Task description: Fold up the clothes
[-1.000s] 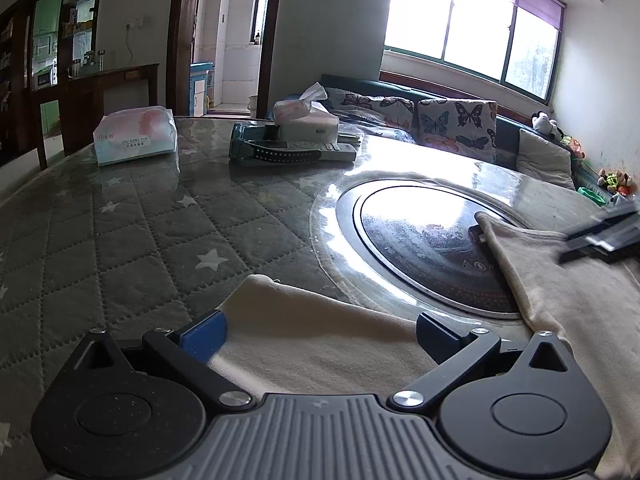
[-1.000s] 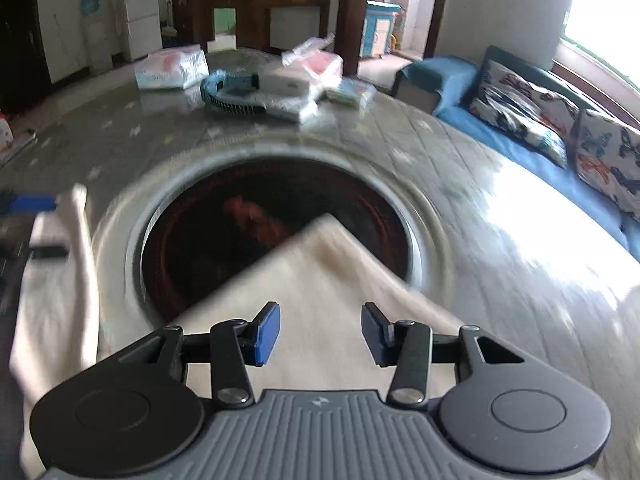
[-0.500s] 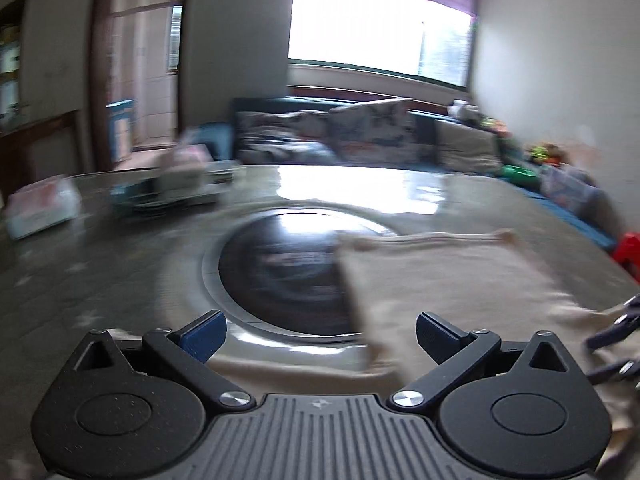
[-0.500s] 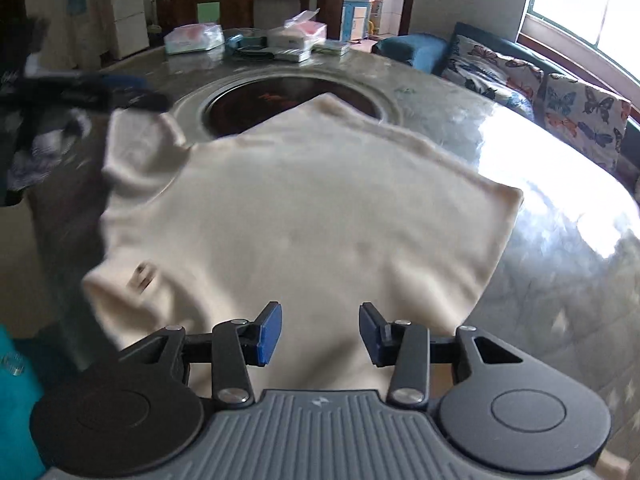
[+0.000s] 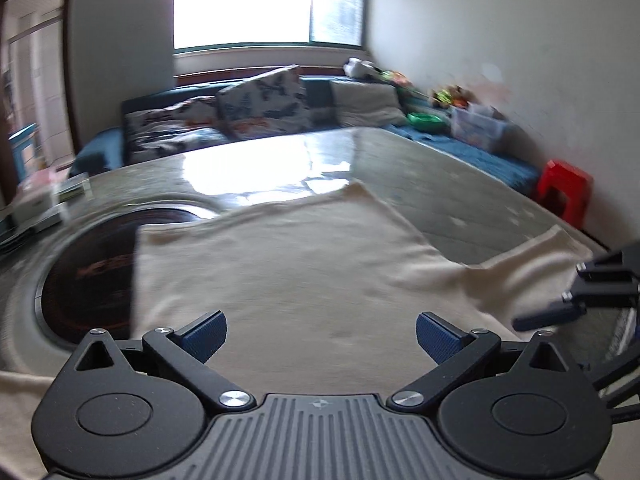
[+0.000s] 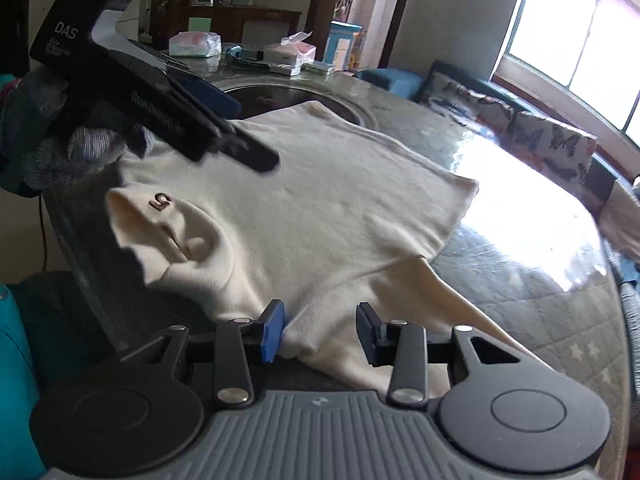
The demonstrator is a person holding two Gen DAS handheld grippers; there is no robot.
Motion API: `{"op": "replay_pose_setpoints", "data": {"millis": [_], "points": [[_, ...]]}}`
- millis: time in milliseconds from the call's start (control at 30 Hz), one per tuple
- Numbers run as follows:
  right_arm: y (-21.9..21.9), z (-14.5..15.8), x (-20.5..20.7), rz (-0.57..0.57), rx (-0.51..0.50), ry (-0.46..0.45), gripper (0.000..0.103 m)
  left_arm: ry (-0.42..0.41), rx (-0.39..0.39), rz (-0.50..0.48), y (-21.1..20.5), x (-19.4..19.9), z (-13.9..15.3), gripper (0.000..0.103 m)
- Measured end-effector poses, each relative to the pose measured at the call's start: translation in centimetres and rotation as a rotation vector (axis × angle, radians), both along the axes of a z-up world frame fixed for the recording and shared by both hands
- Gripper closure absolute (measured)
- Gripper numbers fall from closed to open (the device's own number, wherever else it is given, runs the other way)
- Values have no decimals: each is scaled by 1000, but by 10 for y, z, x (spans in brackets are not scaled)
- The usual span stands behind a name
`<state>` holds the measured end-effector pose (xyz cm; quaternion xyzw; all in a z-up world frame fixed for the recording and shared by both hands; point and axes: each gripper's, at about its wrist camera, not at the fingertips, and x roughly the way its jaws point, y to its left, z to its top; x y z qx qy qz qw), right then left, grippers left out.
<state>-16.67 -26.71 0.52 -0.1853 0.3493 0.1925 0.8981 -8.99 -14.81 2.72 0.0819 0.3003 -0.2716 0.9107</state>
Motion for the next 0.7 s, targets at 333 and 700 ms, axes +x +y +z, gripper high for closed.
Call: {"op": "replay_pose_setpoints", "data": {"millis": [333,700], "points": [[-77,17,-25,-340,172,-35,64,-73,102,-124,-43,-29,-13,1],[-188,-5,-42,-842,254,-67,64,-88,153,-187,-55,-47,-25,1]]}}
